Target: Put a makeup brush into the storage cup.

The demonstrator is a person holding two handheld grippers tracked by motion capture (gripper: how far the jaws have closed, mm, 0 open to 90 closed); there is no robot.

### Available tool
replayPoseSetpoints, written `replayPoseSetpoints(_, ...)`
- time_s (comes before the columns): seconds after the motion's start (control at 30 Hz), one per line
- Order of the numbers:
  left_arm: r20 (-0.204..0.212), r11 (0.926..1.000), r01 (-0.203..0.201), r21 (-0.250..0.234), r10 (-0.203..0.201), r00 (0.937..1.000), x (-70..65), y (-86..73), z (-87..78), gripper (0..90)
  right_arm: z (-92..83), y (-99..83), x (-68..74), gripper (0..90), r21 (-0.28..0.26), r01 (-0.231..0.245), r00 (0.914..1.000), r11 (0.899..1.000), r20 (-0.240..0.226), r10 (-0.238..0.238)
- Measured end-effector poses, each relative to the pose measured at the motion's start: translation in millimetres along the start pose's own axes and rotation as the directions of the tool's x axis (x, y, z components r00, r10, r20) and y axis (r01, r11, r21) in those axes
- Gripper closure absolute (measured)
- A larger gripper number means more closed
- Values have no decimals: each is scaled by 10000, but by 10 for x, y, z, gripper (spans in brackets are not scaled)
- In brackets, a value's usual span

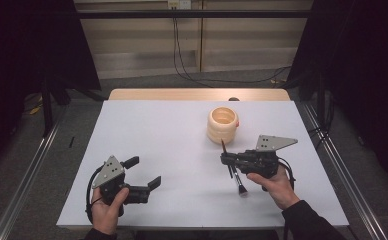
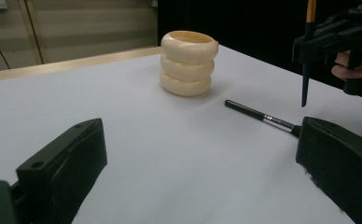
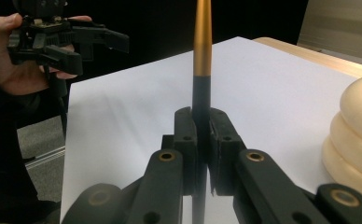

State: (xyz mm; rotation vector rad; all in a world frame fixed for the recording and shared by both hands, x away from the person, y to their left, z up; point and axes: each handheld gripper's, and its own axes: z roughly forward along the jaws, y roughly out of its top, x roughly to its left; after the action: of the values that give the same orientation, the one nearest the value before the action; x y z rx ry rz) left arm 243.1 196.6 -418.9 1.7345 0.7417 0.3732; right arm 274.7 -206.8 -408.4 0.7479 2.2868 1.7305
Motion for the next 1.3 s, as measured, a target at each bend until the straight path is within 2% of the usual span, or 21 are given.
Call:
replayPoseSetpoints(0.03,-227,9999,-49,96,52,9997,-7,1,-6,18,2,0,-9,833,-27,-25,10000,10000,-6,25)
replayPoseSetpoints(0.07,-272,10000,-13,52,14,9996,-10,-5,-5,18,-2,0,-16,833,-1,-42,9999,10000,100,42)
replayPoseSetpoints(0.1,-181,10000,89,5,-89,9998,-13,-13,-3,18,0,1,-27,833,-11,-51,10000,10000,81,51)
replayPoseSetpoints(0.17,-208,10000,-1,79,3,9998,-19,-23,-13,18,-3,8,-48,833,-27,-51,9999,10000,143,52)
replayPoseSetpoints(0.4,-257,9999,65,101,-62,9997,-37,-65,-41,18,-9,62,-174,833,-143,-123,9985,9998,540,131)
replayPoseSetpoints(0.47,-252,9999,-45,159,49,9997,-27,-69,-55,21,-1,79,-218,833,-184,-182,9973,9997,714,194)
replayPoseSetpoints(0.53,-242,9999,51,132,-47,9997,-20,-75,-66,23,13,93,-263,833,-321,-335,9961,9989,800,359)
replayPoseSetpoints(0.63,-257,9999,138,97,-136,9996,-15,-92,-84,22,32,130,-308,833,-354,-294,9955,9989,891,325)
replayPoseSetpoints(0.77,-231,9999,12,137,-9,9997,-19,-99,-94,22,53,195,-367,833,-307,-222,9942,9993,1045,253)
replayPoseSetpoints(1.03,-297,9999,57,106,-54,9995,-15,-118,-97,22,81,280,-501,833,-277,-266,9883,9993,1497,304)
replayPoseSetpoints(1.3,-296,9999,57,103,-54,9995,-11,-118,-98,22,99,392,-631,832,-403,-168,9844,9990,1742,236)
